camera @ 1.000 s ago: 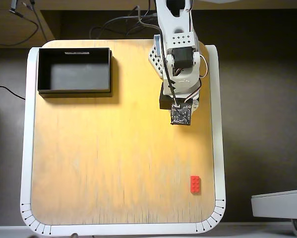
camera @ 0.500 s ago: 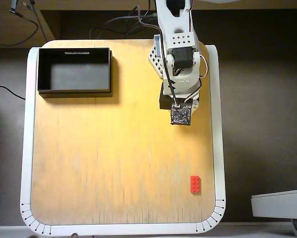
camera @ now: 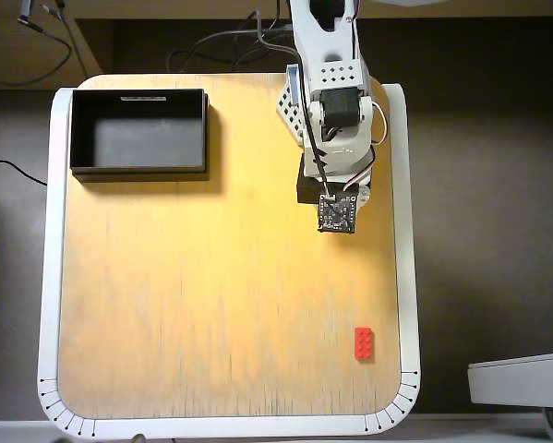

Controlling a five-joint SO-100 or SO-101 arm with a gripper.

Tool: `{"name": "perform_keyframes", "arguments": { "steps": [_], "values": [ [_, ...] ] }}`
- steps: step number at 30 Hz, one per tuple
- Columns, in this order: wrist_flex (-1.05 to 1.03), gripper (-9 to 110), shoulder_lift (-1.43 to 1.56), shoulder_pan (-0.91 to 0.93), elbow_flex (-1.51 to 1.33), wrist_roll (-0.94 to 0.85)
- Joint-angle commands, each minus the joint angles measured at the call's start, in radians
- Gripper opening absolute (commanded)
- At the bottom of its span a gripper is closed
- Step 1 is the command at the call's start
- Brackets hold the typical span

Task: Grasp a lego block and put it in the bin.

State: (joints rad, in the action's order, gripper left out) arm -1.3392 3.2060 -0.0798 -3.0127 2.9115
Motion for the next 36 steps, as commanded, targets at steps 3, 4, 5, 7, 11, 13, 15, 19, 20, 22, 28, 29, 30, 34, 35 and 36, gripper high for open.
{"name": "perform_keyframes", "arguments": {
  "steps": [3,4,5,7,11,13,15,19,20,22,28,29,30,34,35,36],
  "values": [
    [-0.003,0,0.091,-0.018,-0.161,-0.003],
    [-0.003,0,0.091,-0.018,-0.161,-0.003],
    [-0.003,0,0.091,-0.018,-0.161,-0.003],
    [-0.003,0,0.091,-0.020,-0.161,-0.003],
    [-0.005,0,0.089,-0.020,-0.161,-0.005],
    [-0.005,0,0.089,-0.020,-0.161,-0.005],
    [-0.005,0,0.089,-0.020,-0.161,-0.008],
    [-0.005,0,0.074,-0.015,-0.161,0.012],
    [-0.005,0,0.060,-0.012,-0.161,0.054],
    [-0.002,0,0.026,-0.012,-0.161,0.164],
    [0.110,0,-0.040,0.002,-0.156,0.276],
    [0.152,0,-0.051,0.006,-0.156,0.264],
    [0.184,0,-0.063,0.012,-0.149,0.261],
    [0.210,0,-0.164,0.034,-0.044,0.276],
    [0.210,0,-0.202,0.035,-0.003,0.279],
    [0.210,0,-0.244,0.037,0.044,0.276]
  ]
}}
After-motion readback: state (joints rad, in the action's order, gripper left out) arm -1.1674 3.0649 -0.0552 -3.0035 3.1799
